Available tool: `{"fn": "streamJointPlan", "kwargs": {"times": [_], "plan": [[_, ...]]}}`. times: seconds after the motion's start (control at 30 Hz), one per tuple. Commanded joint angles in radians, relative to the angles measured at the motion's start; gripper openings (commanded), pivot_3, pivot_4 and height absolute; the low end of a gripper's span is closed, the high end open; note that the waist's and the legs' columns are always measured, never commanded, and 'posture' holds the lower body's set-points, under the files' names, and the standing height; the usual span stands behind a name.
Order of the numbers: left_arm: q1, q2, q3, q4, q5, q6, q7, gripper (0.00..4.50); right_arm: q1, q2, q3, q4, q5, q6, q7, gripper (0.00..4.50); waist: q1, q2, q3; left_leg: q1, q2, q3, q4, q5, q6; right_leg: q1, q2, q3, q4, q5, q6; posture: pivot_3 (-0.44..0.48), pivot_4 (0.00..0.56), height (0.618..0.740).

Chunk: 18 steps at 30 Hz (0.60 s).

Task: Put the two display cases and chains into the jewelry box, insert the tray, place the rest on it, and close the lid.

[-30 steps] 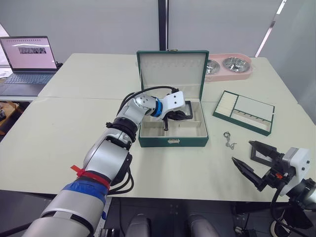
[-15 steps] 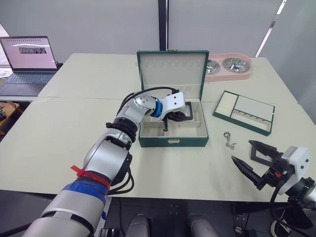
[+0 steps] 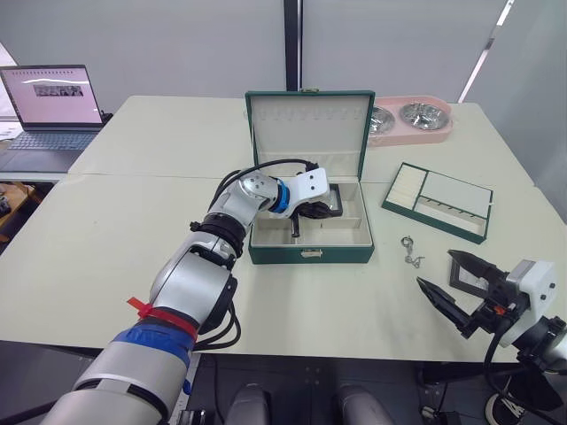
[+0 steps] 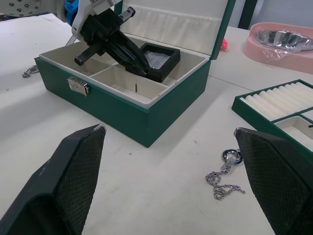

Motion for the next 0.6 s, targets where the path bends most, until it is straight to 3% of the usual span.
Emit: {"fn": "streamJointPlan", "kwargs": {"times": [0.03,0.2,0.6], "plan": [[0.002,-0.007,0.022,0.004,-0.001,-0.009,-0.002,0.02,-0.007,-0.009,-0.029,-0.044,0.012,-0.007,0.003,4.5,0.0,0.0,0.0,0.0,0.0,0.0,0.0,0.0,0.0,0.0,0.0,0.0,0.0,0.0,0.0,0.0,0.15,0.74],[0.002,-0.009,0.034,0.004,-0.006,-0.003,-0.006,0.02,-0.008,-0.01,-0.024,-0.043,0.011,-0.008,0.006,4.5,0.0,0.0,0.0,0.0,0.0,0.0,0.0,0.0,0.0,0.0,0.0,0.0,0.0,0.0,0.0,0.0,0.15,0.74],[-0.017,-0.015,0.099,-0.001,-0.042,0.008,-0.027,3.63,-0.032,-0.016,-0.014,-0.03,0.007,-0.004,0.023,4.5,0.0,0.0,0.0,0.0,0.0,0.0,0.0,0.0,0.0,0.0,0.0,0.0,0.0,0.0,0.0,0.0,0.15,0.74]]}}
